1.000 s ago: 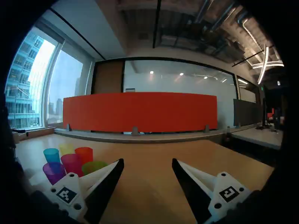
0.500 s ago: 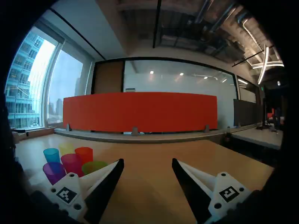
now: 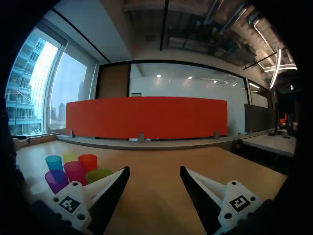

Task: Pour water

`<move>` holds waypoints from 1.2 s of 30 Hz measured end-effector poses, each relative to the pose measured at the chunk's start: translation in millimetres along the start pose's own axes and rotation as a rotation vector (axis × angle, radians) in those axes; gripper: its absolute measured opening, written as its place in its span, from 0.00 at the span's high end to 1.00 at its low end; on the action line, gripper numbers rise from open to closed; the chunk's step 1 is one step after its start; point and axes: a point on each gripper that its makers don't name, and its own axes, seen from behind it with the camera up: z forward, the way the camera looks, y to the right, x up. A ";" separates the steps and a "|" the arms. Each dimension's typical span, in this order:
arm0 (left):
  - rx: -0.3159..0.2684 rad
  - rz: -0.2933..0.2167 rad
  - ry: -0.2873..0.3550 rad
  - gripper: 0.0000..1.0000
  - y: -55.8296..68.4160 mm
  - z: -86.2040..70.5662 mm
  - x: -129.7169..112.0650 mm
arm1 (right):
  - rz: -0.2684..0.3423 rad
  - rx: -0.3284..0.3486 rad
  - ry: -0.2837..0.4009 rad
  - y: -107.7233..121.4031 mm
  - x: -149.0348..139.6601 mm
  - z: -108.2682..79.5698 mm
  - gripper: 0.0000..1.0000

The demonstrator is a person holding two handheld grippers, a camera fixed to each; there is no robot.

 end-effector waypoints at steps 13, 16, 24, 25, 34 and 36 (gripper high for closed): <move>-0.003 -0.001 0.000 0.01 0.8 0.4 -0.1 | -0.001 0.003 0.000 -2.2 0.6 -0.1 0.01; -0.003 -0.001 -0.002 0.01 1.0 1.4 -0.3 | -0.002 0.004 -0.001 -2.6 0.5 -0.1 0.01; -0.018 0.003 -0.027 0.01 6.6 8.8 8.5 | 0.012 0.022 -0.010 -7.4 16.1 5.6 0.01; -0.022 0.001 -0.026 0.01 7.4 9.9 13.2 | 0.012 0.027 -0.007 -8.2 22.5 6.4 0.01; -0.050 -0.023 -0.022 0.01 7.3 17.6 70.0 | -0.005 0.066 0.010 -12.3 88.8 15.7 0.01; -0.051 -0.026 -0.030 0.01 4.6 20.2 81.6 | -0.006 0.069 0.010 -12.0 103.4 17.9 0.01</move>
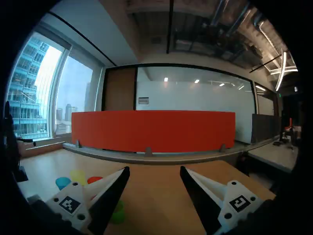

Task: Pour water

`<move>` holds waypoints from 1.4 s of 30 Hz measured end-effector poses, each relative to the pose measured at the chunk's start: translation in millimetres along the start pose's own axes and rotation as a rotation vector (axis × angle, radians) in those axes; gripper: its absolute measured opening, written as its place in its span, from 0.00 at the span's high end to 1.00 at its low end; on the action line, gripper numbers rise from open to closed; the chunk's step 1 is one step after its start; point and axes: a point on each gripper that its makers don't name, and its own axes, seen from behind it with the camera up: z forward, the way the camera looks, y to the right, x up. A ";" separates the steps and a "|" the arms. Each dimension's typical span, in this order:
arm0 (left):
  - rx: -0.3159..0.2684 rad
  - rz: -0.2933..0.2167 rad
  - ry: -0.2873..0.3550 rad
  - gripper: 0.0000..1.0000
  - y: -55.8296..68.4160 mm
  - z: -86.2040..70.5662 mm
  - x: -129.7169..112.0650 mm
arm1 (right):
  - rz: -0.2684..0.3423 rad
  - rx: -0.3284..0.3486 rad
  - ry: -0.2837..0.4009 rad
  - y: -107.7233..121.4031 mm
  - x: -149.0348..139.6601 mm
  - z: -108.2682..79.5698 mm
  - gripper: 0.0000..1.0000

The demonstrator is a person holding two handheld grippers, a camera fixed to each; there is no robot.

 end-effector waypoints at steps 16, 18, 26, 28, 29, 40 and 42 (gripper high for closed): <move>-0.054 0.014 -0.003 0.01 2.7 14.4 94.7 | 0.026 0.056 -0.002 -3.8 99.1 14.1 0.01; -0.063 0.020 0.004 0.01 4.1 15.1 106.7 | 0.024 0.062 0.003 -4.8 109.4 15.5 0.01; -0.121 0.008 0.002 0.01 14.4 17.3 128.6 | 0.023 0.084 -0.007 -7.1 116.5 18.5 0.01; -0.136 0.002 0.001 0.01 16.0 17.8 131.4 | 0.027 0.096 -0.012 -8.6 115.9 18.4 0.01; -0.143 0.000 0.002 0.01 16.7 17.9 133.0 | 0.028 0.104 -0.013 -9.6 115.9 18.1 0.01; -0.233 0.024 -0.013 0.01 28.6 17.6 131.1 | 0.024 0.297 -0.056 -42.0 110.1 7.8 0.01; -0.260 0.018 -0.022 0.01 33.0 16.8 128.0 | 0.025 0.341 -0.059 -49.8 110.5 4.2 0.01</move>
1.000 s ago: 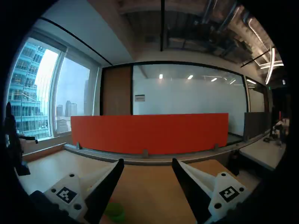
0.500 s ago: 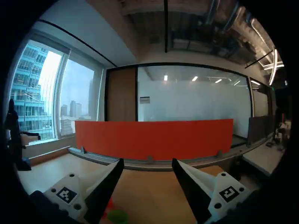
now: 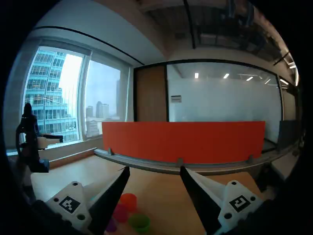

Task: Pour water

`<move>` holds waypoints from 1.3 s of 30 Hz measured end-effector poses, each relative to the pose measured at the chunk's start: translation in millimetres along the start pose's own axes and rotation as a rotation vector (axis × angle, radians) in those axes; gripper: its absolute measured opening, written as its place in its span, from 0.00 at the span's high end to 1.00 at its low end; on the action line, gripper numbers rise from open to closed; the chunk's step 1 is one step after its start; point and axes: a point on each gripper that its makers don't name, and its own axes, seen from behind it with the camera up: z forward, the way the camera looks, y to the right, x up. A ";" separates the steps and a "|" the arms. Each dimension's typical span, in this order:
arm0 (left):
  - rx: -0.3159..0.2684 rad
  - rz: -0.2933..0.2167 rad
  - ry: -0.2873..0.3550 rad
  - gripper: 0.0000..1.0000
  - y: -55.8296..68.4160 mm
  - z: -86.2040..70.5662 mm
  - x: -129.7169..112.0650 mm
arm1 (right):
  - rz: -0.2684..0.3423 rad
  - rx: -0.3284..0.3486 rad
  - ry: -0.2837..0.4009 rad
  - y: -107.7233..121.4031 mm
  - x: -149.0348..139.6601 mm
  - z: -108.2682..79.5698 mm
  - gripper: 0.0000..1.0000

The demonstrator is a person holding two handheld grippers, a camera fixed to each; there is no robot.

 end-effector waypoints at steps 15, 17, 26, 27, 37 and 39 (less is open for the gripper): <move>-0.192 -0.024 -0.034 0.01 34.9 2.3 -10.2 | -0.048 0.174 -0.008 -26.9 3.3 -0.8 0.01; -0.213 -0.014 -0.033 0.01 39.9 2.1 -11.7 | -0.061 0.188 -0.016 -29.1 0.6 0.0 0.01; -0.292 -0.007 -0.050 0.01 54.9 5.7 -27.1 | -0.079 0.239 -0.074 -32.4 -22.3 4.3 0.01; -0.298 -0.007 -0.054 0.01 55.7 6.5 -29.2 | -0.081 0.243 -0.082 -32.6 -25.8 5.0 0.01; -0.342 0.009 -0.125 0.01 62.2 16.5 -66.4 | -0.120 0.297 -0.161 -37.1 -63.0 11.5 0.01; -0.346 0.017 -0.139 0.01 61.9 18.8 -74.8 | -0.126 0.306 -0.172 -37.6 -69.1 12.8 0.01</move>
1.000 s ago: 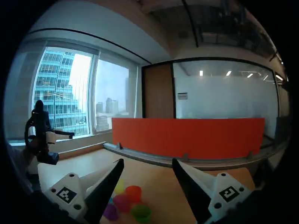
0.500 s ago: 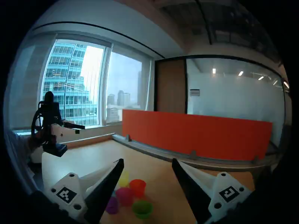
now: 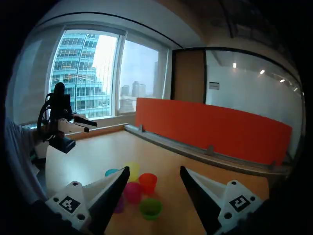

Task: Pour water

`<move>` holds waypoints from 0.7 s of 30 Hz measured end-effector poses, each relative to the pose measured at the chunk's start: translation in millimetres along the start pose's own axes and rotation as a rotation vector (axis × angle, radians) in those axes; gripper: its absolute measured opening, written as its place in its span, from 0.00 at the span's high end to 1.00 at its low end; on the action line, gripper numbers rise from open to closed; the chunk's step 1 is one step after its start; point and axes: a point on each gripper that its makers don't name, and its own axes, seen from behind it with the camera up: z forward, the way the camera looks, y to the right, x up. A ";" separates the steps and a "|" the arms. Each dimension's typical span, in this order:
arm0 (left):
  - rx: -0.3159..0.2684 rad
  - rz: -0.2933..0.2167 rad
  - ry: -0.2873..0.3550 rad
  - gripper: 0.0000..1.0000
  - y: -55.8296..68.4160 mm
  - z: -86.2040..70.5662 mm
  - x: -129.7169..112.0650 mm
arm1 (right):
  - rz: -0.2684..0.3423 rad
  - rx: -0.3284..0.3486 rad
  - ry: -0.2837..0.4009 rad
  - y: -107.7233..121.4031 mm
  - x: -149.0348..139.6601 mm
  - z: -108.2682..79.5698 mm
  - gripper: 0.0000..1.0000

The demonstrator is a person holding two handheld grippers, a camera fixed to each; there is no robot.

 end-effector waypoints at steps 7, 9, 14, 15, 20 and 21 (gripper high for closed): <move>-0.028 0.018 -0.048 0.01 2.7 9.2 -26.1 | -0.009 0.028 -0.040 -2.5 -19.2 8.9 0.01; -0.037 0.019 -0.061 0.01 4.3 11.6 -33.5 | -0.013 0.036 -0.053 -3.4 -25.9 11.5 0.01; -0.056 0.018 -0.099 0.01 8.0 18.3 -52.4 | -0.023 0.046 -0.086 -5.6 -45.1 18.7 0.01; -0.059 0.020 -0.106 0.01 8.5 19.5 -55.7 | -0.025 0.048 -0.093 -6.1 -49.0 20.0 0.01; -0.070 0.038 -0.139 0.01 11.1 25.6 -71.3 | -0.038 0.056 -0.128 -8.9 -70.1 25.4 0.01; -0.072 0.041 -0.145 0.01 11.7 26.8 -74.3 | -0.040 0.057 -0.134 -9.3 -73.9 26.5 0.01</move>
